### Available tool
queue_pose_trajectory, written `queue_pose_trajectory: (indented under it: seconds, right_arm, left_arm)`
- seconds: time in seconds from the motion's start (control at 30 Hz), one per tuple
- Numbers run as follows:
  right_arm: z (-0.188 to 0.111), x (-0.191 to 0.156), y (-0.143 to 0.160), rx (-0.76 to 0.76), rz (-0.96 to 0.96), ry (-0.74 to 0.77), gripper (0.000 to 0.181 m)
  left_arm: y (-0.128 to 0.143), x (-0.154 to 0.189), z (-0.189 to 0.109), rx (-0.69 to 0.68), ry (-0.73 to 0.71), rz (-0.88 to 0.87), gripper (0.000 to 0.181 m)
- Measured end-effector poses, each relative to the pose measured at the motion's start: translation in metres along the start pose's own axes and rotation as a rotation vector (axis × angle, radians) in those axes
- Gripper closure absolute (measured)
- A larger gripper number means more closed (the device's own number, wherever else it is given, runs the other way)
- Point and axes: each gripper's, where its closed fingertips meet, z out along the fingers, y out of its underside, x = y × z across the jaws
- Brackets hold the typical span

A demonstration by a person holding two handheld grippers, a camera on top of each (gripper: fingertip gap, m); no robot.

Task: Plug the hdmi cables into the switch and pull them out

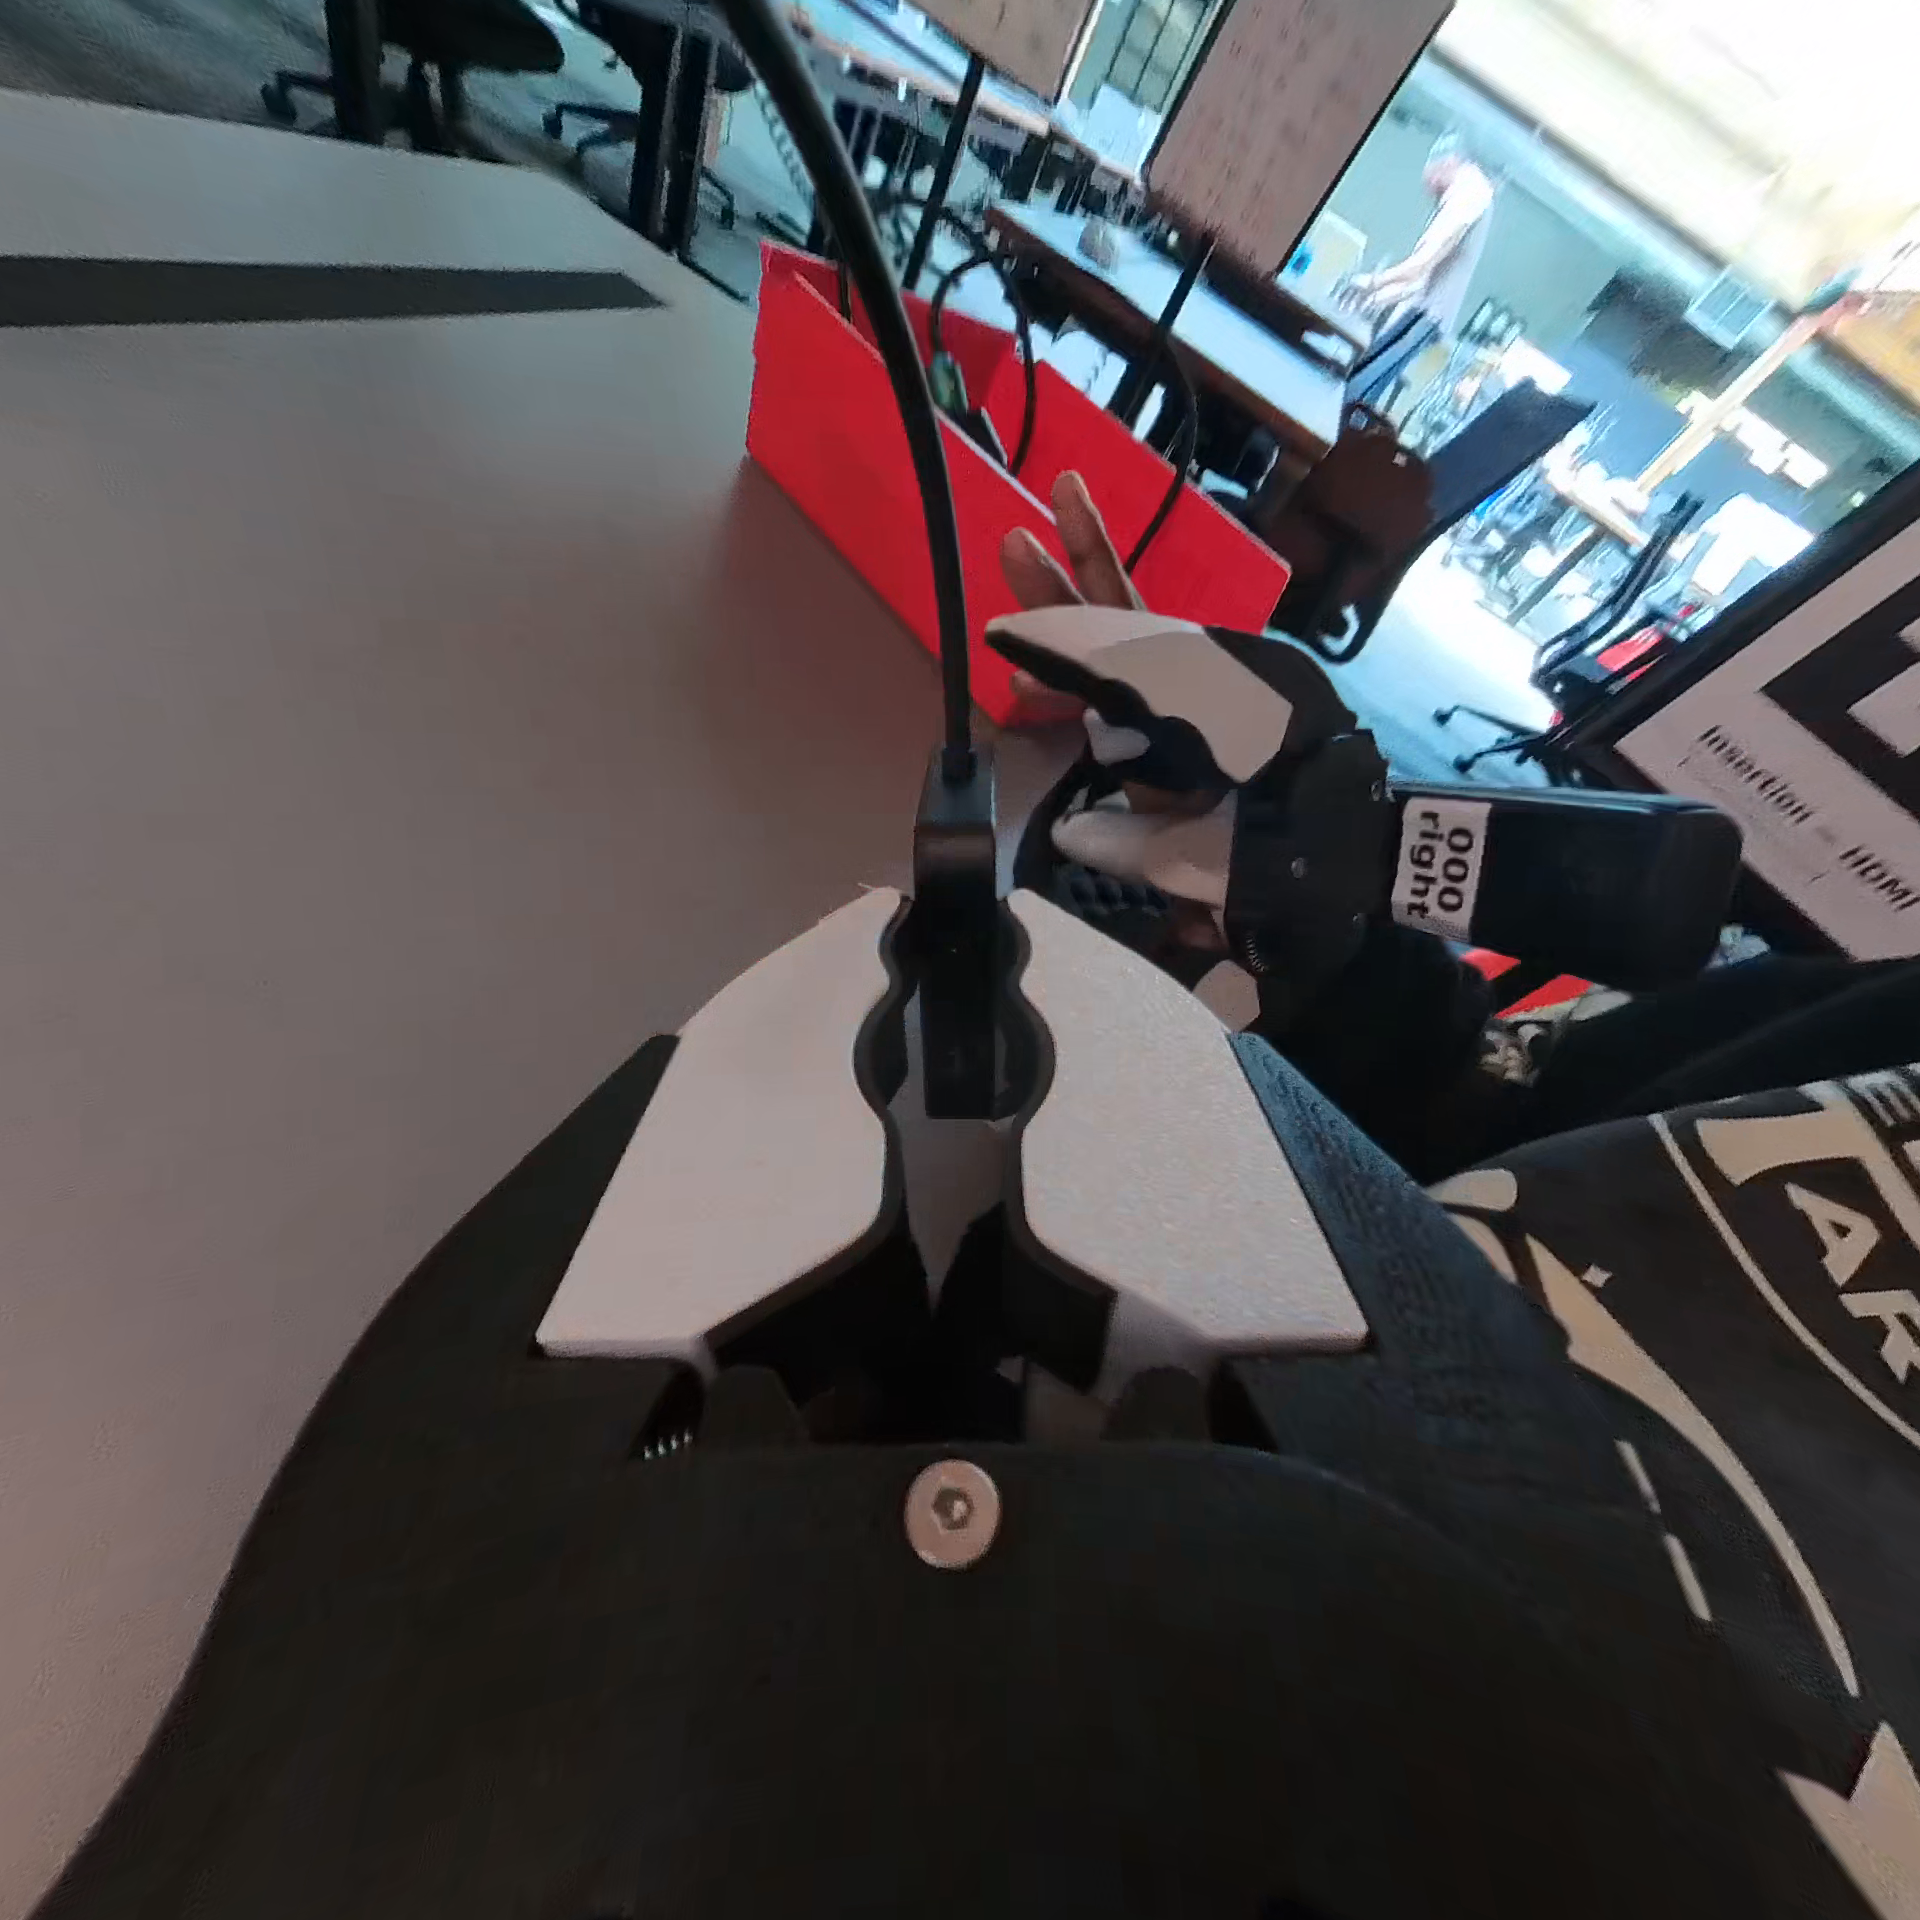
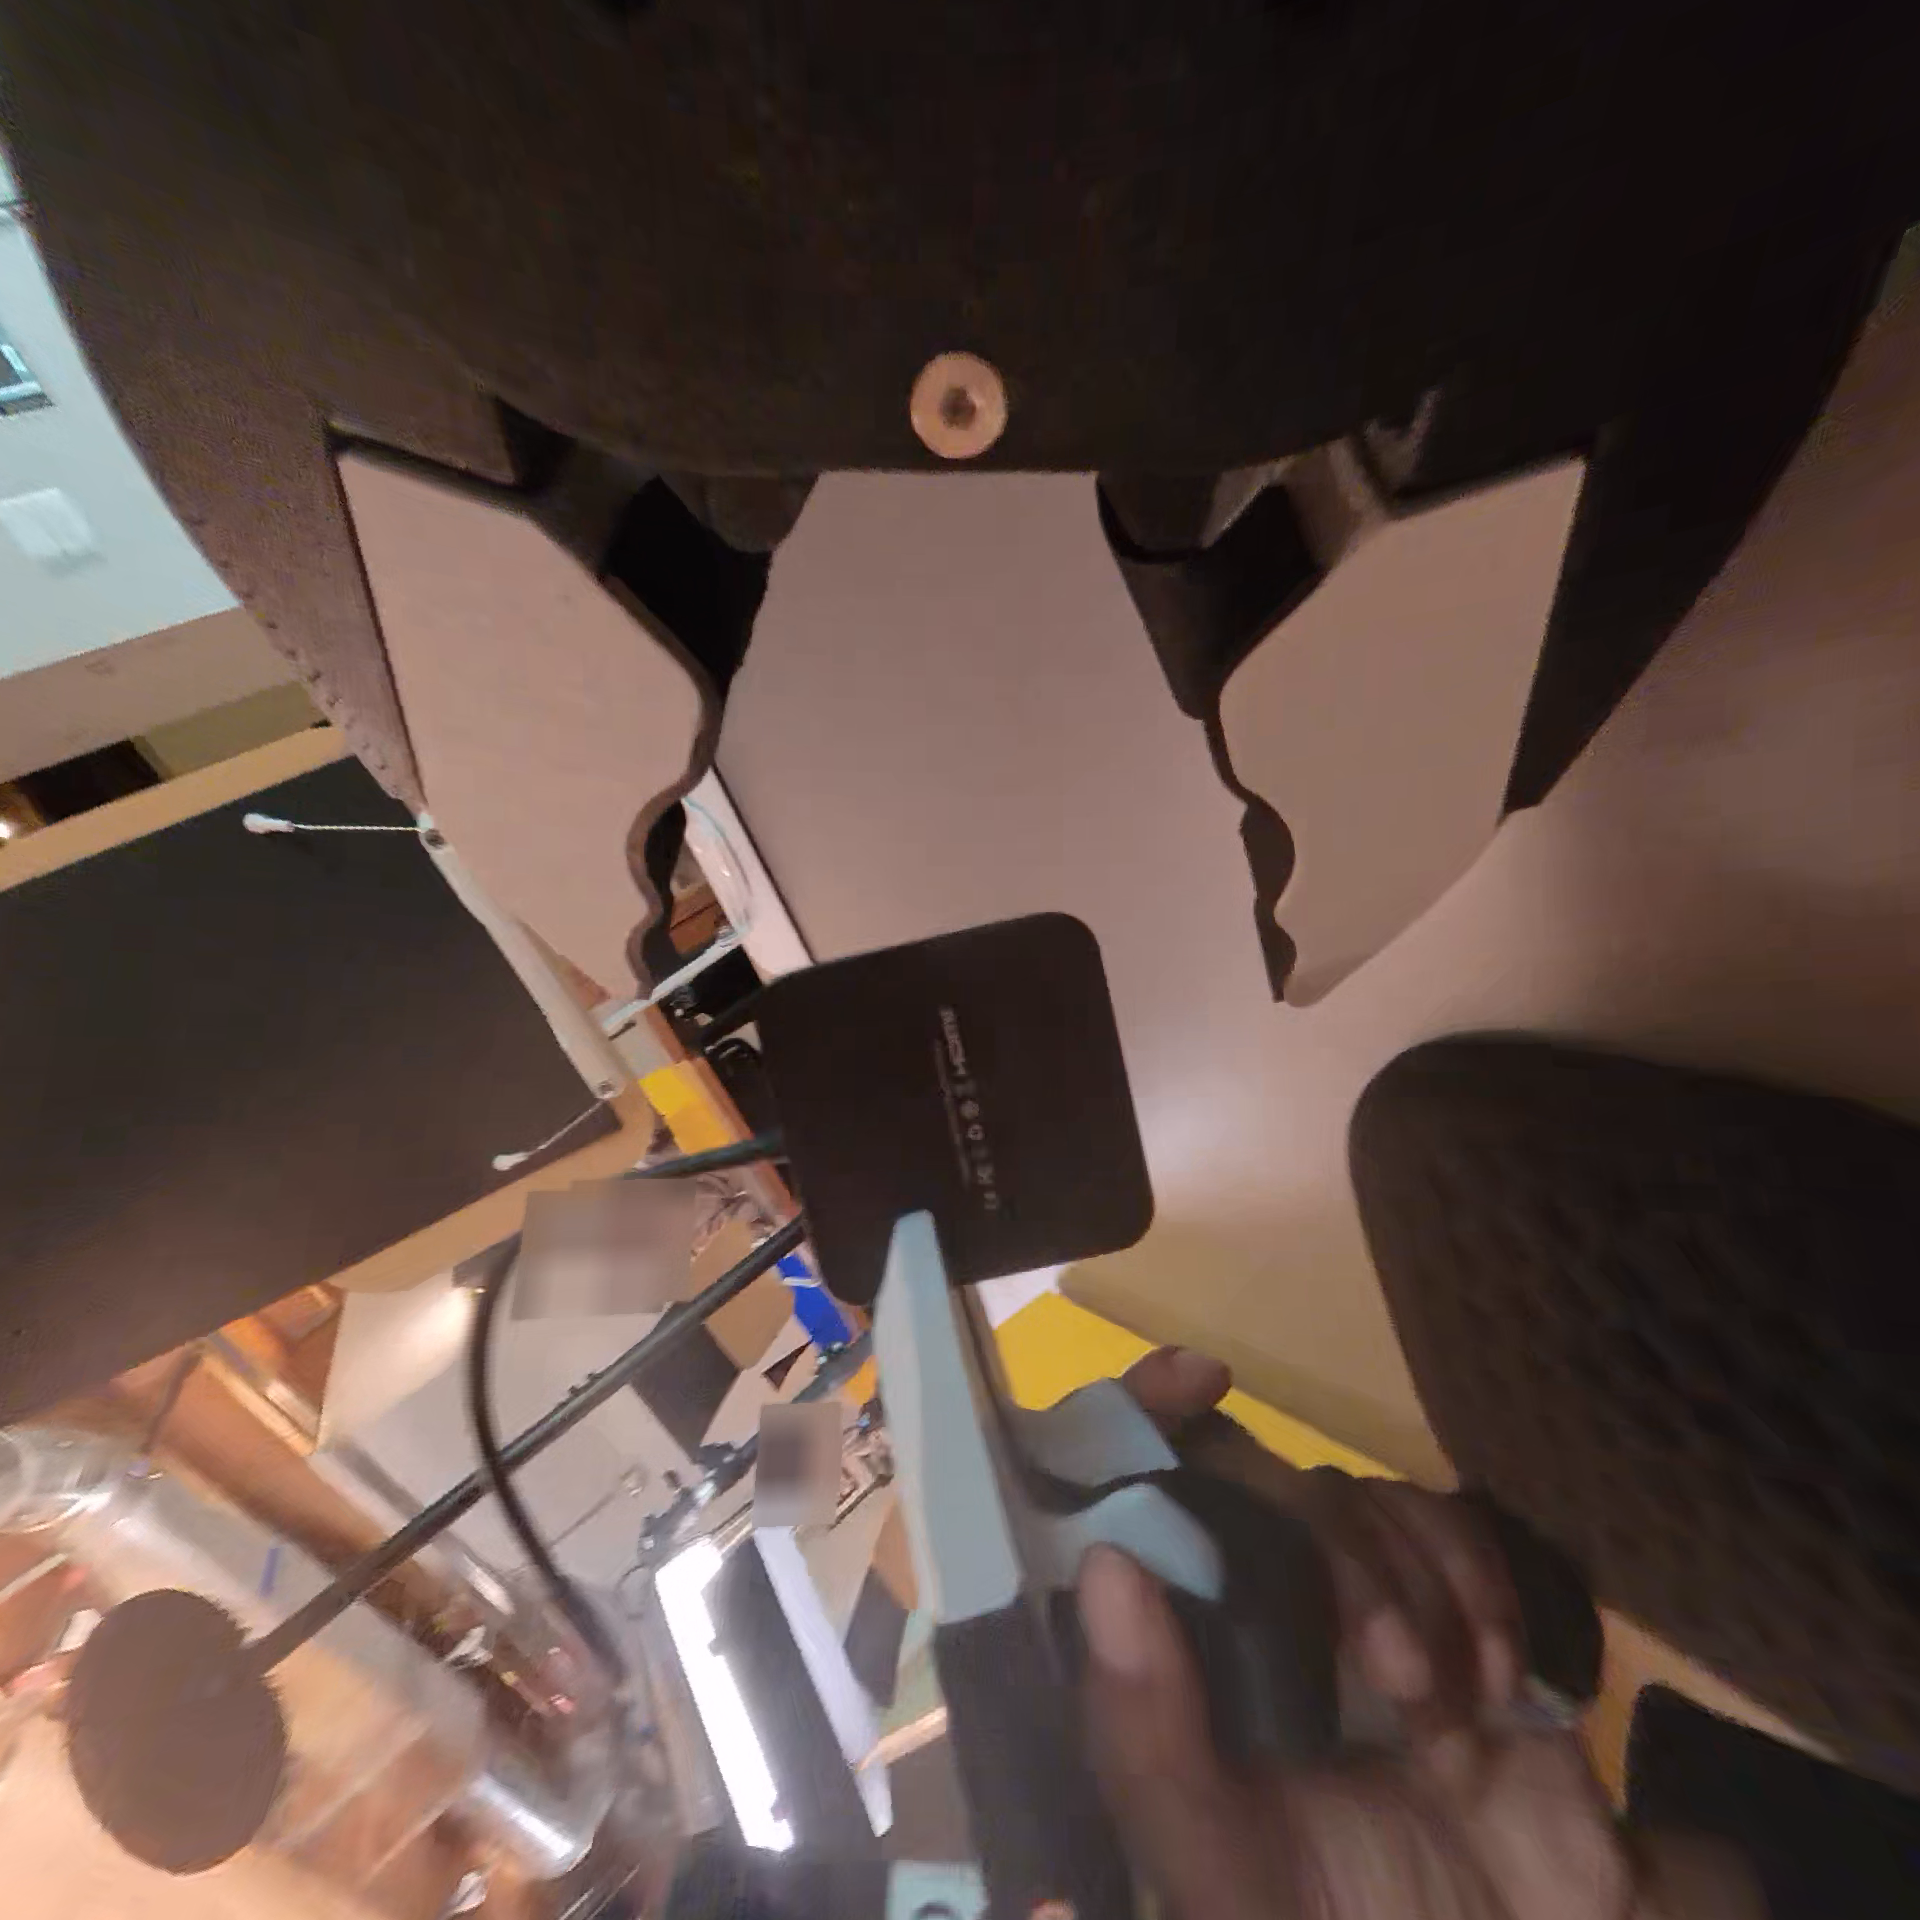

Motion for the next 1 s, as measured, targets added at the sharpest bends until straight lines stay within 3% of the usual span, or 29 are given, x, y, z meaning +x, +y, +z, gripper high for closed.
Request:
queue_pose_trajectory:
  seconds: [0.17,0.27,0.37,0.53,0.73,0.8,0.87,0.93,1.0]
  right_arm:
    - [0.0,-0.01,0.001,-0.034,-0.048,-0.034,0.107]
    - [-0.006,-0.011,-0.004,-0.021,0.001,-0.076,0.108]
    - [-0.025,-0.003,-0.013,-0.014,0.193,-0.143,0.108]
    - [-0.073,-0.012,0.007,-0.239,0.48,-0.315,0.107]
    - [-0.104,-0.062,0.065,-0.635,0.582,-0.47,0.106]
    - [-0.103,-0.062,0.064,-0.65,0.687,-0.482,0.106]
    - [-0.103,-0.057,0.066,-0.636,0.665,-0.457,0.095]
    - [-0.1,-0.05,0.057,-0.52,0.615,-0.414,0.075]
    - [-0.094,-0.034,0.038,-0.323,0.575,-0.315,0.068]
  left_arm:
    - [0.016,0.017,0.015,-0.096,0.081,0.029,0.168]
    - [0.016,0.022,0.015,-0.1,0.106,0.062,0.167]
    - [-0.003,0.025,-0.003,-0.008,0.064,0.16,0.154]
    - [-0.034,-0.019,-0.084,0.118,-0.351,0.23,0.147]
    - [-0.035,-0.072,-0.234,0.226,-0.969,0.203,0.147]
    - [-0.026,-0.075,-0.27,0.245,-1.071,0.175,0.147]
    - [-0.012,-0.081,-0.295,0.242,-1.136,0.118,0.145]
    - [0.002,-0.09,-0.315,0.221,-1.199,0.054,0.142]
    - [0.016,-0.1,-0.328,0.187,-1.252,-0.004,0.141]
